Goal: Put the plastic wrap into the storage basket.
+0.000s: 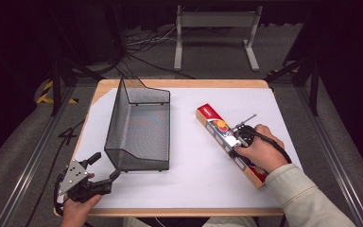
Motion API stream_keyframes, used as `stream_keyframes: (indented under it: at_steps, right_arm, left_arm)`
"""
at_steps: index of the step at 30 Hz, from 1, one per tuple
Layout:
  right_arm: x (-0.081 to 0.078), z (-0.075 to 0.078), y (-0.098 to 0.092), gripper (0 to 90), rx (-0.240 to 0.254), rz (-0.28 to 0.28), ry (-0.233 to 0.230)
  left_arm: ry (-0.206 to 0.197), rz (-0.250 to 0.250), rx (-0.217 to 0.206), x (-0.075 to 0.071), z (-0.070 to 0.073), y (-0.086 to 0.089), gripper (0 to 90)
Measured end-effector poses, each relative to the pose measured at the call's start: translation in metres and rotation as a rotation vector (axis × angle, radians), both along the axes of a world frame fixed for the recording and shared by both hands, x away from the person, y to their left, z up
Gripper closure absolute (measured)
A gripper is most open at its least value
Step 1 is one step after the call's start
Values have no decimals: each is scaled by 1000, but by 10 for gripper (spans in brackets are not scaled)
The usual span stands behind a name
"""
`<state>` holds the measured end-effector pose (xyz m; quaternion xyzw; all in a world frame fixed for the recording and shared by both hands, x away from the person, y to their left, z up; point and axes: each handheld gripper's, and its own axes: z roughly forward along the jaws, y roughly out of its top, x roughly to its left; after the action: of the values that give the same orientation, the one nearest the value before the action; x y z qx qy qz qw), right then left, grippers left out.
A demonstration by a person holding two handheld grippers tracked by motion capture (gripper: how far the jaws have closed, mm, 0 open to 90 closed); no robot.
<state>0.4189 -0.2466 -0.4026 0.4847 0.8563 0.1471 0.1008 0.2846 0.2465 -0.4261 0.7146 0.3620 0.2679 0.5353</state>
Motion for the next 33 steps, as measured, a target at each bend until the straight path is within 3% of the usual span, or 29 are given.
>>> stream_keyframes:
  at_steps: [5,20,33]
  right_arm:
    - [0,3,2,408,7,-18,0]
    - [-2,40,5,406,53,-79,15]
    - [-6,71,3,405,74,-98,-21]
  left_arm:
    - [6,11,-7,1,0,0,150]
    - [6,14,-14,0,0,2,151]
    - [7,15,-9,0,1,2,151]
